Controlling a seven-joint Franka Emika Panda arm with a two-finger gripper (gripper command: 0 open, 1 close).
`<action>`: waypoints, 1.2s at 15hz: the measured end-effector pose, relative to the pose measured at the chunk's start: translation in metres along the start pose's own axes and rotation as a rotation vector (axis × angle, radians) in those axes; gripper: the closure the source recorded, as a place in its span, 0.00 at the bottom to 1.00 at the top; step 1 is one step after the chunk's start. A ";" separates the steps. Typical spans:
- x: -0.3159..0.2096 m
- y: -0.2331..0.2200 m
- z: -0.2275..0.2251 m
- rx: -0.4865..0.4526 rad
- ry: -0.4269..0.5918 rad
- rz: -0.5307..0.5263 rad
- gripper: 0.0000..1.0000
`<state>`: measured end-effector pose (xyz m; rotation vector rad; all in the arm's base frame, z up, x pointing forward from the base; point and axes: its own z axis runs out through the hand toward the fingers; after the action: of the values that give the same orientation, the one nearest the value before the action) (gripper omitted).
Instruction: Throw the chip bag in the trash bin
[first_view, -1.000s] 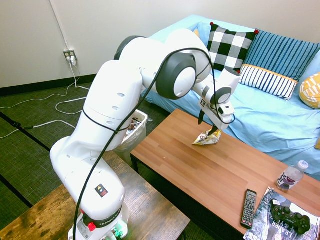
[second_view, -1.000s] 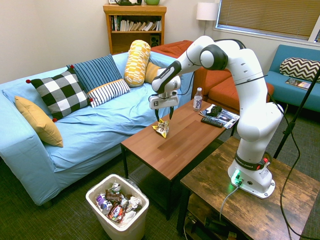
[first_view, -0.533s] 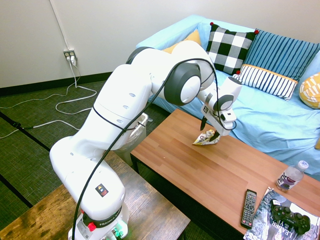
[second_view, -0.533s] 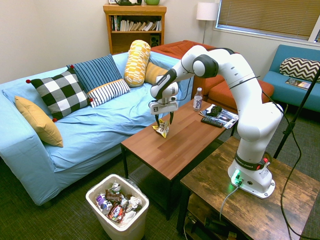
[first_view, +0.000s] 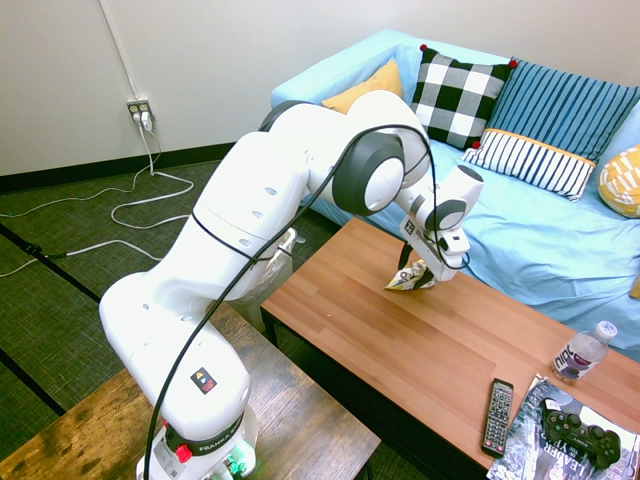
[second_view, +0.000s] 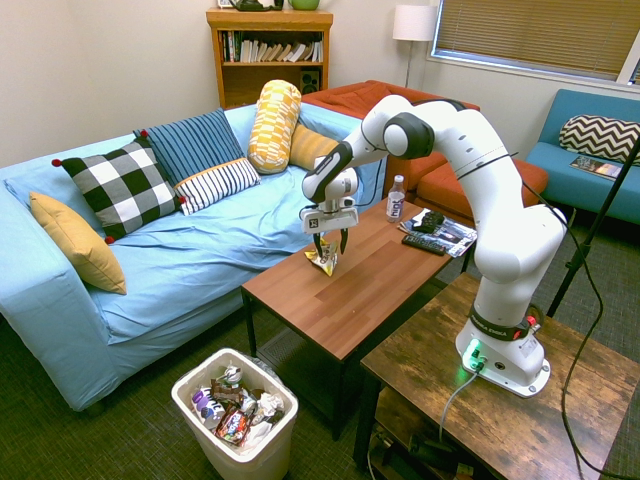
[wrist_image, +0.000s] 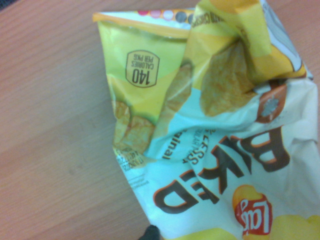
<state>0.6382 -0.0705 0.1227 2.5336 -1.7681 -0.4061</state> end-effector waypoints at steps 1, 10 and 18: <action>0.003 0.002 0.003 -0.002 -0.005 0.002 1.00; 0.014 0.009 0.006 0.023 0.003 0.020 1.00; -0.038 0.012 -0.038 0.114 0.093 -0.067 1.00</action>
<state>0.6231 -0.0449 0.1686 2.6461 -1.7249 -0.1904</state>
